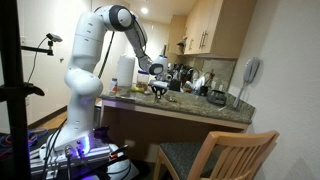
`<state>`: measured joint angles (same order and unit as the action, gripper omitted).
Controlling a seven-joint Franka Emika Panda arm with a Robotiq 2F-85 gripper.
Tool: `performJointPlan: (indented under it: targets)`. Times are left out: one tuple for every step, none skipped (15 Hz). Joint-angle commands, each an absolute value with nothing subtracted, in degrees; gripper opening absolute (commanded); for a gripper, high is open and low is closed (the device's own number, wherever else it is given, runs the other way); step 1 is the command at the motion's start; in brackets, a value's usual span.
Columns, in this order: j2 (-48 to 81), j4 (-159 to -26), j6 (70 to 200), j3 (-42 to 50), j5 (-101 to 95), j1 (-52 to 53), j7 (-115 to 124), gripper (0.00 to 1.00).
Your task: Pick up the spoon and put it in the jar
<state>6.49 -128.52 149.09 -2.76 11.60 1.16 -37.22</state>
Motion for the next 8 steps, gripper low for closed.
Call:
performJointPlan:
  targets:
    - [7.47, -128.34, 145.01, -4.14, 12.84, 0.48, -38.2, 0.05]
    - [7.49, -128.22, 144.81, -4.15, 12.98, 0.53, -37.94, 0.06]
    - [7.52, -128.27, 145.36, -4.19, 13.18, 0.64, -37.39, 0.04]
    - [7.5, -128.4, 146.13, -4.28, 13.35, 0.78, -36.77, 0.0]
    - [7.63, -128.63, 147.73, -4.42, 13.82, 0.86, -36.27, 0.0]
    - [7.6, -128.75, 149.36, -4.53, 14.26, 0.96, -35.58, 0.0]
    - [7.91, -129.1, 152.1, -4.68, 14.7, 1.05, -34.89, 0.0]
    - [8.17, -129.41, 154.95, -4.78, 14.62, 1.14, -33.77, 0.0]
